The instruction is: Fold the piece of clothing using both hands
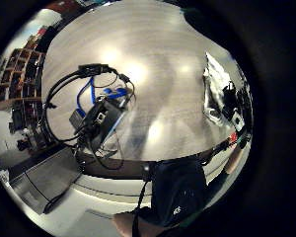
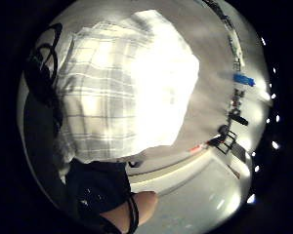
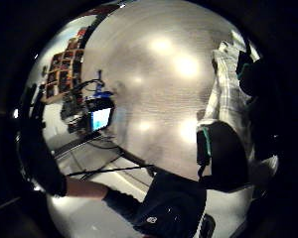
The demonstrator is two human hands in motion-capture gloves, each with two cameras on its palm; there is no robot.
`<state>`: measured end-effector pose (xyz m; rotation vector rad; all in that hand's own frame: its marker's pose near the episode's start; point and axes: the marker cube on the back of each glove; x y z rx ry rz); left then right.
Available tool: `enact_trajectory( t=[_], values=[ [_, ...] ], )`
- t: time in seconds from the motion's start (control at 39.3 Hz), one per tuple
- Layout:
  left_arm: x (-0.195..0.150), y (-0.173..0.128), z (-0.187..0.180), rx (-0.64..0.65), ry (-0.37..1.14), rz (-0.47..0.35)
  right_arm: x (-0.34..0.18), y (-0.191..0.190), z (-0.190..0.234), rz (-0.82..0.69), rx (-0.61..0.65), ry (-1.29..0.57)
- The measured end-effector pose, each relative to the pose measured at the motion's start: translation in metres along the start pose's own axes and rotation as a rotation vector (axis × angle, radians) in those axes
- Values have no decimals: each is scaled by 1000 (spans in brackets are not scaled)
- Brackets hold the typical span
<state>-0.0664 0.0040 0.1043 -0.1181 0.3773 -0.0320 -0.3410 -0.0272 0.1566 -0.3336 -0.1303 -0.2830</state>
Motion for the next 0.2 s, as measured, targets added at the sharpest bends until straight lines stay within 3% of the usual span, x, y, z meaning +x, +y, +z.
enact_trajectory(
  t=[0.13,0.2],
  values=[
    [-2,3,-8,23,18,-11,20,0,-33,-22,199,-49],
    [-3,2,-8,27,30,-12,40,-17,-35,18,249,-59]
  ],
)
